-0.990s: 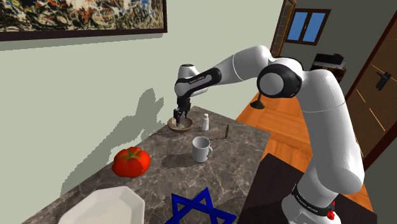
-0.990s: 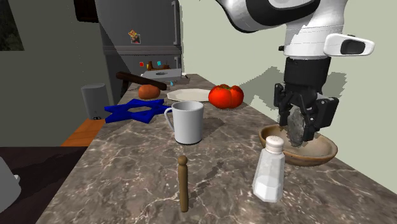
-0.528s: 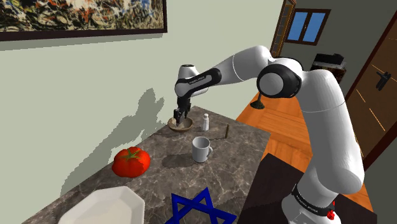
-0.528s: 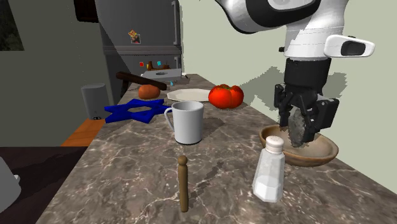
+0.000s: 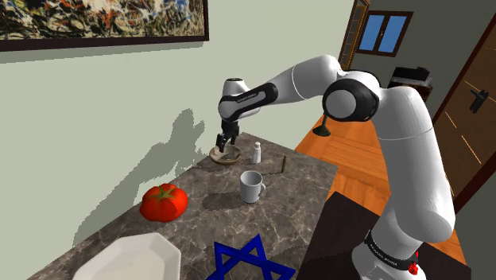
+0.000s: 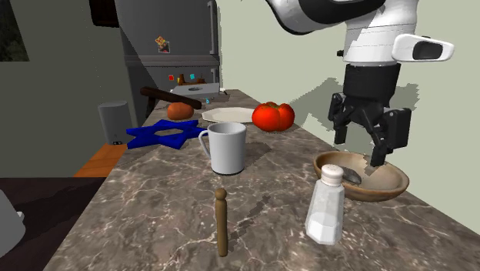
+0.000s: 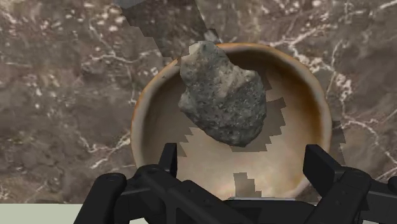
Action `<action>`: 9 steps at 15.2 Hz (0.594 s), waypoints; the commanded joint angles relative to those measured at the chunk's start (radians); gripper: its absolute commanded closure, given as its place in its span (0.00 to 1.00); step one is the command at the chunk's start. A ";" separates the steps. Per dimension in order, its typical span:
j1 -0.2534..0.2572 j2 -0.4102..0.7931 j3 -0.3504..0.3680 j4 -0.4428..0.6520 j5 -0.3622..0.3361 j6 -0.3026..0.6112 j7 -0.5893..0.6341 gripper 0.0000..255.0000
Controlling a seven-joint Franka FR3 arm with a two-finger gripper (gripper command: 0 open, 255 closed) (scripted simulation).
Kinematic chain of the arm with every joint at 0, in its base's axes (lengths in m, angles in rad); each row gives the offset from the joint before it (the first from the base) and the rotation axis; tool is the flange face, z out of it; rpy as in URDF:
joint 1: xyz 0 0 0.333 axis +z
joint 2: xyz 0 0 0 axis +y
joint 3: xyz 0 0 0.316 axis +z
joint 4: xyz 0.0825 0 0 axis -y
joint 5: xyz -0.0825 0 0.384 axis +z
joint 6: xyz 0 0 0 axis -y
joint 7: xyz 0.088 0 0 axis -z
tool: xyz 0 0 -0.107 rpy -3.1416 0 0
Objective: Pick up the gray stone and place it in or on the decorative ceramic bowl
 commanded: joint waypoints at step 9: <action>-0.002 -0.045 -0.003 0.017 -0.004 -0.062 0.001 0.00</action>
